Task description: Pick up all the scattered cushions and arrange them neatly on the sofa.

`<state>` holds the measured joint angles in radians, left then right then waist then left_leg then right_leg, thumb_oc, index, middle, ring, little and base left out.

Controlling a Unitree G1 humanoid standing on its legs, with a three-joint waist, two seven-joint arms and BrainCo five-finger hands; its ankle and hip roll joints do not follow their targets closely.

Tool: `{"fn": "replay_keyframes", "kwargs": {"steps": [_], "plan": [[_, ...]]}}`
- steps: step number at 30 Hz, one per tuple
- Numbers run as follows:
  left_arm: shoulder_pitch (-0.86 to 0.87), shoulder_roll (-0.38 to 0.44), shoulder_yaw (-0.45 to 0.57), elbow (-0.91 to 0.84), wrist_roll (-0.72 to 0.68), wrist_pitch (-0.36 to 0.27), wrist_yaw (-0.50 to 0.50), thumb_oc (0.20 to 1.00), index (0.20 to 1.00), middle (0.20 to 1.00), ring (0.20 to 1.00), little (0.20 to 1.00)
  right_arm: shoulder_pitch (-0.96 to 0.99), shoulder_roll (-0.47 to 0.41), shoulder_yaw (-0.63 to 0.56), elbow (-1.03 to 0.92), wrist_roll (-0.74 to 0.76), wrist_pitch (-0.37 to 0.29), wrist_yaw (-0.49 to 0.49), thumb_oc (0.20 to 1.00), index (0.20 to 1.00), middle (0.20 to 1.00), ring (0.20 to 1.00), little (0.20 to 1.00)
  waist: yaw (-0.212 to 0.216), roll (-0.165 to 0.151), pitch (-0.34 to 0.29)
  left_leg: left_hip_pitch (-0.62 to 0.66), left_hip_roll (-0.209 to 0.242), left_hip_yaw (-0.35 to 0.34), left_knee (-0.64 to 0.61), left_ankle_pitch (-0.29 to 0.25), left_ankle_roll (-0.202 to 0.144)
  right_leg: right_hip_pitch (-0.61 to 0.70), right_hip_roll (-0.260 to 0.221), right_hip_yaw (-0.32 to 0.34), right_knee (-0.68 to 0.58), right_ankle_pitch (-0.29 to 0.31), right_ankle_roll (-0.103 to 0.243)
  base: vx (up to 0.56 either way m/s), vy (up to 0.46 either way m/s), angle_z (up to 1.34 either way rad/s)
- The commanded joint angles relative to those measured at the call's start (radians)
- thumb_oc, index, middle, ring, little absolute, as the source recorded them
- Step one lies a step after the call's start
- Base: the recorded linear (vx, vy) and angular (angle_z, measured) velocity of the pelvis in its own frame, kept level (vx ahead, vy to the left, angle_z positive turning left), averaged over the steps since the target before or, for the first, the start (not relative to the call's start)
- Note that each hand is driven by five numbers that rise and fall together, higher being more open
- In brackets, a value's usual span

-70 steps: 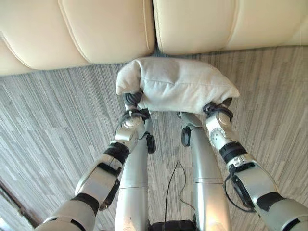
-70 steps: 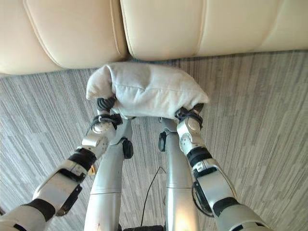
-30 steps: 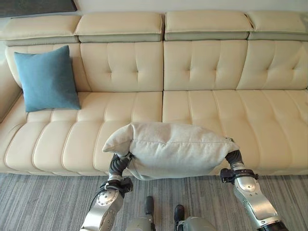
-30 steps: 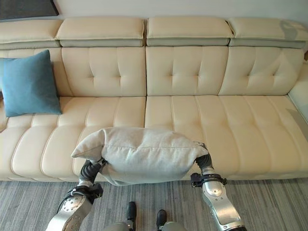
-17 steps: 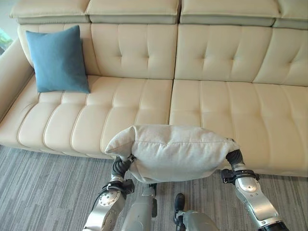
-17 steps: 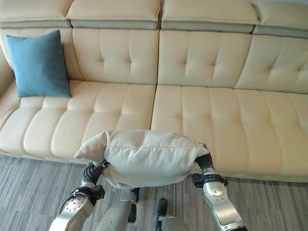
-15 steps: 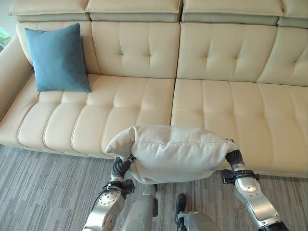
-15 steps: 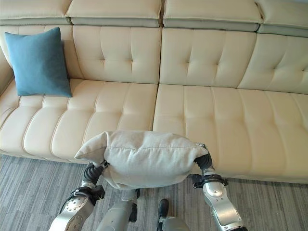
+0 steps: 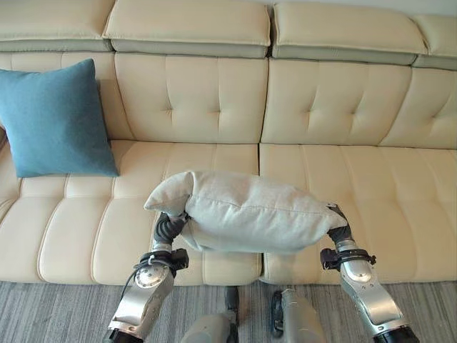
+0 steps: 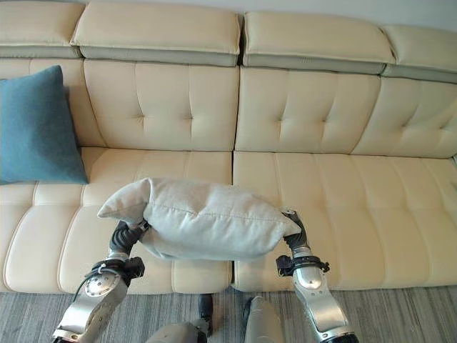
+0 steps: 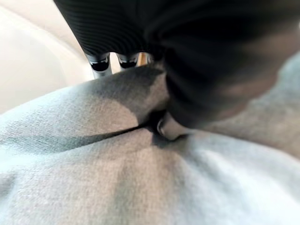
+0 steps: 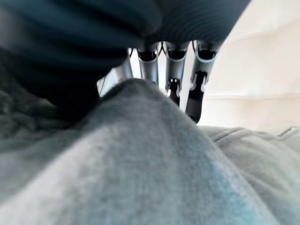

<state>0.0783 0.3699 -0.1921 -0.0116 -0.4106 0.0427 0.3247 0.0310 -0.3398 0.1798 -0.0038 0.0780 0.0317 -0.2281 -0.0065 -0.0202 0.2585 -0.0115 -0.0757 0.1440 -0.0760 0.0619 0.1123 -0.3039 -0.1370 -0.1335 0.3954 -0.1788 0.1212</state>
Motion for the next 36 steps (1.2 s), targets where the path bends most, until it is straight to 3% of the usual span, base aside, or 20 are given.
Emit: {"fn": "replay_keyframes", "kwargs": {"steps": [1,5,12,18,28,32,33,36], "plan": [[-0.031,-0.018,0.018,-0.095,0.07,-0.079,-0.015,0.2,0.2,0.2,0.2,0.2,-0.056,0.001,-0.026,-0.035,-0.013,-0.06,-0.02,0.2,0.2,0.2,0.2,0.2,-0.013,-0.004,-0.028,0.011,0.054,-0.027,-0.011,-0.06,-0.087,0.155,0.075,0.07,-0.361,0.171,0.006,0.19,-0.095,-0.22],[-0.018,-0.05,0.021,-0.093,0.088,-0.085,-0.025,0.2,0.2,0.2,0.2,0.2,-0.054,0.017,-0.009,-0.032,-0.014,-0.06,-0.006,0.2,0.2,0.2,0.2,0.2,0.001,-0.016,-0.079,0.029,0.057,-0.026,-0.011,-0.071,-0.099,0.256,0.066,0.018,-0.474,0.201,0.004,0.2,-0.127,-0.08],[-0.087,-0.083,-0.015,-0.037,0.09,-0.072,0.021,0.2,0.2,0.2,0.2,0.2,-0.145,0.005,0.011,-0.01,-0.013,-0.053,-0.049,0.2,0.2,0.2,0.2,0.2,-0.002,-0.007,-0.117,0.039,0.07,-0.045,-0.011,-0.081,-0.119,0.304,0.071,-0.016,-0.483,0.159,-0.012,0.11,-0.081,0.06],[-0.183,-0.092,-0.046,0.027,0.098,-0.073,0.082,0.2,0.2,0.2,0.2,0.2,-0.282,-0.007,0.065,0.042,-0.018,-0.04,-0.095,0.2,0.2,0.2,0.2,0.2,-0.002,-0.007,-0.099,0.016,0.076,-0.055,-0.011,-0.078,-0.127,0.29,0.077,-0.025,-0.483,0.151,-0.021,0.03,-0.037,0.1],[-0.455,-0.108,-0.107,0.261,0.096,-0.081,0.199,0.2,0.2,0.2,0.2,0.2,-0.555,-0.016,0.14,0.262,-0.003,-0.004,-0.2,0.2,0.2,0.2,0.2,0.2,-0.001,-0.02,-0.01,-0.135,0.078,-0.079,-0.011,-0.034,-0.139,0.15,0.082,-0.03,-0.478,0.174,-0.036,-0.02,-0.027,0.12],[-0.594,-0.097,-0.13,0.393,0.105,-0.09,0.239,0.2,0.2,0.2,0.2,0.2,-0.67,-0.015,0.163,0.399,0.023,-0.007,-0.245,0.2,0.2,0.2,0.2,0.2,-0.002,-0.021,0.006,-0.176,0.078,-0.082,-0.011,-0.021,-0.143,0.1,0.081,-0.027,-0.46,0.176,-0.038,0.01,-0.021,-0.03],[-0.722,-0.079,-0.16,0.509,0.106,-0.096,0.267,0.2,0.2,0.2,0.2,0.2,-0.777,-0.02,0.182,0.515,0.043,-0.011,-0.281,0.2,0.2,0.2,0.2,0.2,-0.003,-0.019,0.013,-0.204,0.081,-0.081,-0.011,-0.012,-0.15,0.069,0.08,-0.027,-0.457,0.182,-0.037,0.0,0.0,0.0],[-0.852,-0.061,-0.181,0.629,0.097,-0.101,0.287,0.2,0.2,0.2,0.2,0.2,-0.88,-0.02,0.195,0.61,0.069,-0.019,-0.301,0.2,0.2,0.2,0.2,0.2,-0.007,-0.017,0.017,-0.232,0.084,-0.078,-0.011,-0.003,-0.156,0.039,0.081,-0.024,-0.455,0.191,-0.034,0.0,0.0,0.0]]}}
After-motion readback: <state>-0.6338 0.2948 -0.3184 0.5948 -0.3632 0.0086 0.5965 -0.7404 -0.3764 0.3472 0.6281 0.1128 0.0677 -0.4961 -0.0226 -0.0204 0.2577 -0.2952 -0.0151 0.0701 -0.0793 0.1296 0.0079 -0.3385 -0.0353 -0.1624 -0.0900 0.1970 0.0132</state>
